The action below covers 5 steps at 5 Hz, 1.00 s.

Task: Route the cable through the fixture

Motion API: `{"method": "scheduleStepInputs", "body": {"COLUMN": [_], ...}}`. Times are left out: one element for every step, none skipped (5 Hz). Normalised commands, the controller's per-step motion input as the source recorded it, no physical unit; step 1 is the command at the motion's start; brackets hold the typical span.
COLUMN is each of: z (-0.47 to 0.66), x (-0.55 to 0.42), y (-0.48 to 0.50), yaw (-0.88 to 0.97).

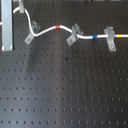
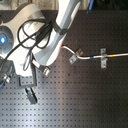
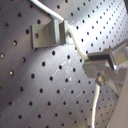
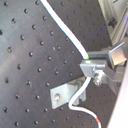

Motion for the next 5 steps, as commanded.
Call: {"method": "scheduleStepInputs", "body": {"z": [-0.25, -0.22, 0.00, 0.08, 0.13], "x": [0.289, 0.321, 0.248, 0.118, -0.160], "y": [0.008, 0.065, -0.209, -0.525, -0.164], "yaw": [-0.15, -0.03, -0.20, -0.44, 0.00]}}
